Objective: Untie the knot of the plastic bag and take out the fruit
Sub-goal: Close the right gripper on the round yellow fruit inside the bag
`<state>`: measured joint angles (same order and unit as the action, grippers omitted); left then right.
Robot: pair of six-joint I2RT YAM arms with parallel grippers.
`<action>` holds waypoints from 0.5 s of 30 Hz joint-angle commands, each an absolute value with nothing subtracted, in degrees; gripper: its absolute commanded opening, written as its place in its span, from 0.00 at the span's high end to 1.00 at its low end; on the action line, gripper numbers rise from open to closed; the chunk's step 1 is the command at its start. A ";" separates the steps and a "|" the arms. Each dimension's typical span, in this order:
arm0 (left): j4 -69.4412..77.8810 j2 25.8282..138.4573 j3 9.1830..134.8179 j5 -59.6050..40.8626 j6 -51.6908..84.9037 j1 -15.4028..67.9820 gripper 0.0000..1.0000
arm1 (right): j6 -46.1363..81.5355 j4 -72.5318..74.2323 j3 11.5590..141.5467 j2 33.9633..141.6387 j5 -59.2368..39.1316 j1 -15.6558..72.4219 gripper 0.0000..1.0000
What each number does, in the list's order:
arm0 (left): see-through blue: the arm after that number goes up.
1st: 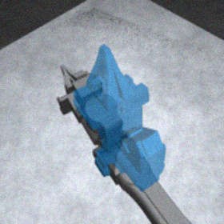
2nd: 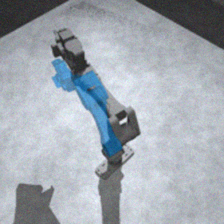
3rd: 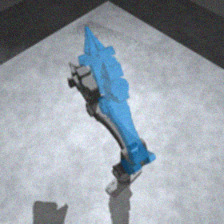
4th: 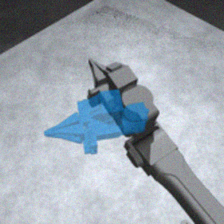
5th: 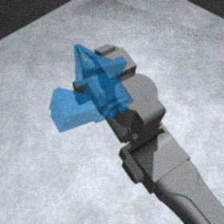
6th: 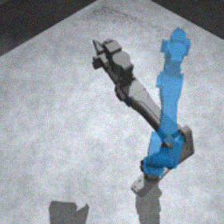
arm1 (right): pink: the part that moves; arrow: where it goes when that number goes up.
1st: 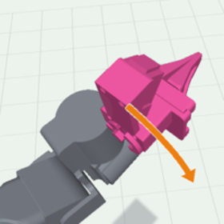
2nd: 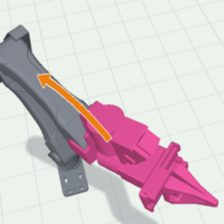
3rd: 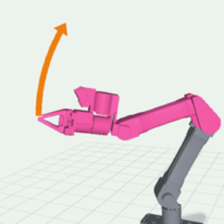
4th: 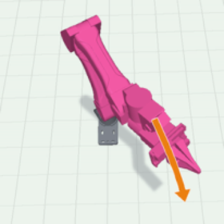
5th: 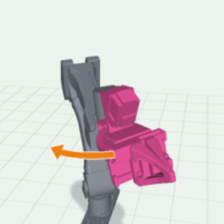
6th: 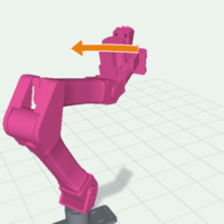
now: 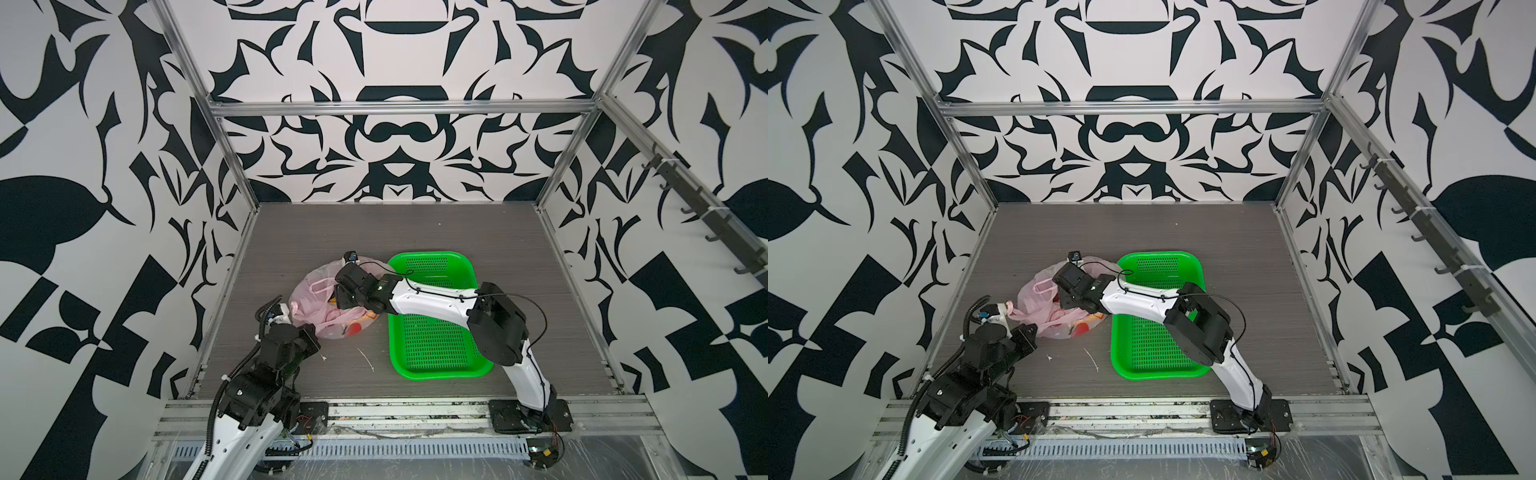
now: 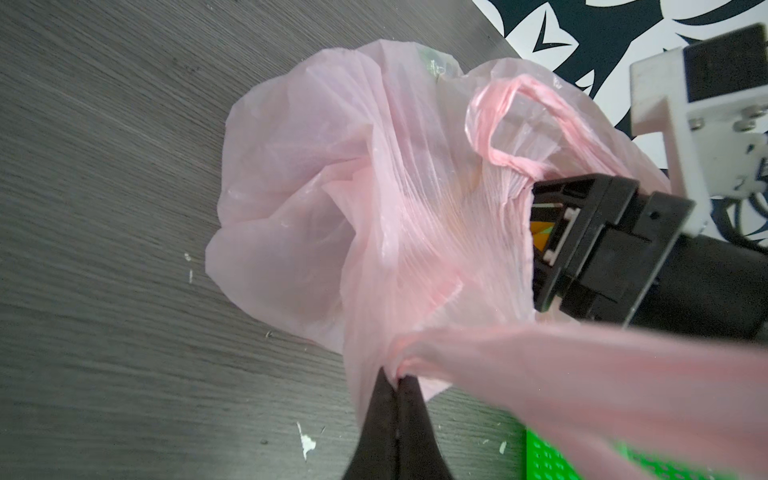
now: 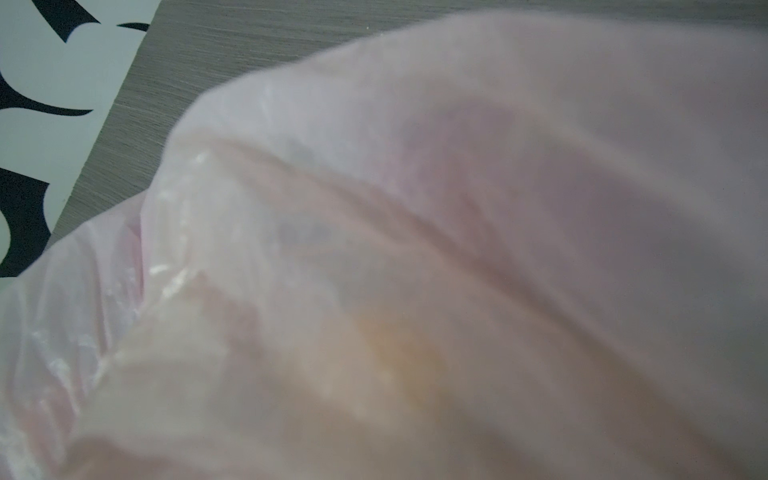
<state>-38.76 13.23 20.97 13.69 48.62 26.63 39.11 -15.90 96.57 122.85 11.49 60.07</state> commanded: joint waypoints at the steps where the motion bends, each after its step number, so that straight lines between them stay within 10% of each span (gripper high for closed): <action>1: -38.60 13.80 20.85 13.53 49.04 26.55 1.00 | 38.72 -14.38 96.27 120.62 11.60 59.88 0.59; 15: -35.84 17.36 22.55 13.62 47.99 26.54 1.00 | 37.08 -13.05 93.20 115.40 11.58 60.02 0.63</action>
<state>-37.08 16.43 20.99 13.69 48.36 26.63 38.46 -14.68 93.67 119.98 11.22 60.07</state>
